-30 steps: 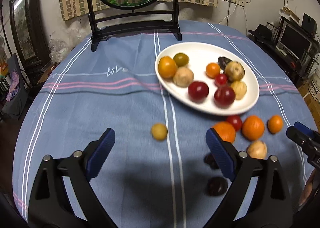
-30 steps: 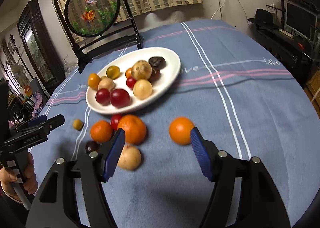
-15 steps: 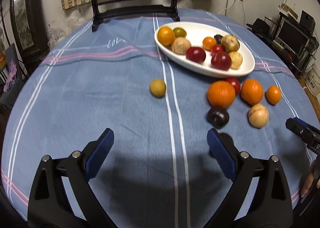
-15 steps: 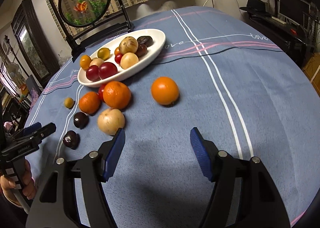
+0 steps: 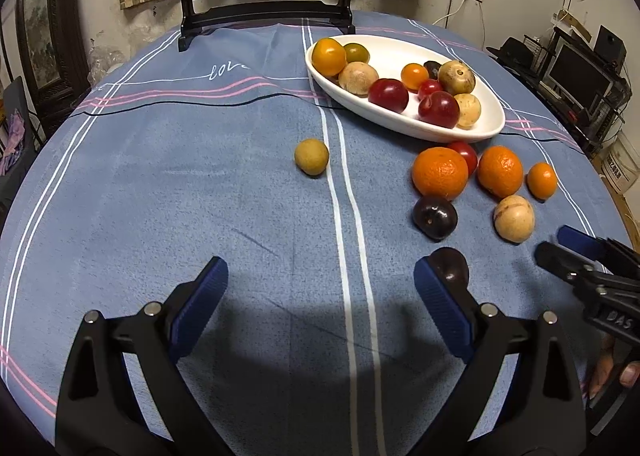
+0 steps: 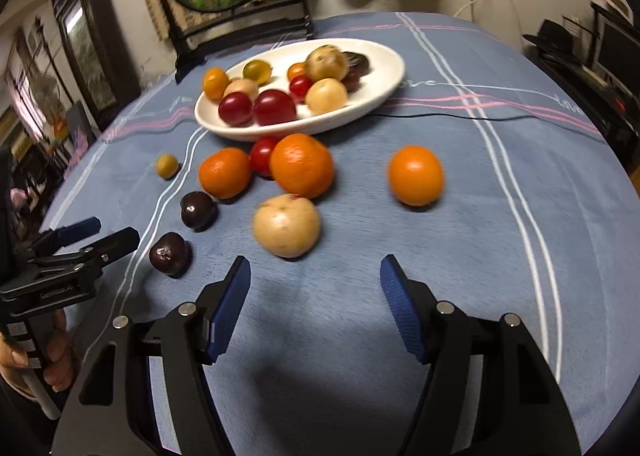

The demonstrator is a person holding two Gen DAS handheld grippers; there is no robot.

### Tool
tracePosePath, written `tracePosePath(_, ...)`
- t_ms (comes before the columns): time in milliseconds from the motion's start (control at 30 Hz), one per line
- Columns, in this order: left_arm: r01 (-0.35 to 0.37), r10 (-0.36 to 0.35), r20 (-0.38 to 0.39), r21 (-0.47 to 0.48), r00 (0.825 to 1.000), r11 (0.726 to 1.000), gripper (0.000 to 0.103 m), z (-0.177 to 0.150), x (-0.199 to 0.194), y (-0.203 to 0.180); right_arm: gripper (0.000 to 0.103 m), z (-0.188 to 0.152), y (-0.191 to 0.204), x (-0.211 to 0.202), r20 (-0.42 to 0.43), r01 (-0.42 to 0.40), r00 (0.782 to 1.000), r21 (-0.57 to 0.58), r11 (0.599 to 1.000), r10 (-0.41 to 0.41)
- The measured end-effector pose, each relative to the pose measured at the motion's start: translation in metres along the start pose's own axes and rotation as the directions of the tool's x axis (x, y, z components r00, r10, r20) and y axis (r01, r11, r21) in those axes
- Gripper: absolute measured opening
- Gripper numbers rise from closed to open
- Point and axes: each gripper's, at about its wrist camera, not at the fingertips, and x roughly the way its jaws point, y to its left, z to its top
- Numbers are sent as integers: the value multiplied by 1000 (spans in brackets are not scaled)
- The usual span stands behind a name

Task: Organize fruits
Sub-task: 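Move both open tools back toward the loose fruits, then grasp the pale tan fruit with the right tool while the left tool grasps a dark purple plum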

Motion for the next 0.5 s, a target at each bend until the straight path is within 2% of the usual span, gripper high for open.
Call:
tracePosePath(133,1,-1,12,-22,1000,1000,96,-1,0,4,68,10,13,12,-12,15,1000,-38,999,-16)
tracePosePath(233,20,-21,-8,-26,1000,999,96,-1,3,4,68,17,21,22,-23,28,999,-61,998,-29)
tracePosePath(267,23,-23,-12,-28,1000,999,96,-1,4,4,63,20,23,25,-29,27,999,-65,997,-29)
tracePosePath(300,25,-25,-14,-28,1000,999,96,-1,4,4,52,21,23,28,-36,28,999,-66,997,-30)
tracePosePath(367,28,-28,-18,-24,999,999,96,-1,5,3,43,22,22,30,-35,50,998,-64,997,-52)
tracePosePath(500,27,-27,-30,-4,999,1000,96,-2,7,-2,43,19,16,23,-22,34,999,-55,998,-35)
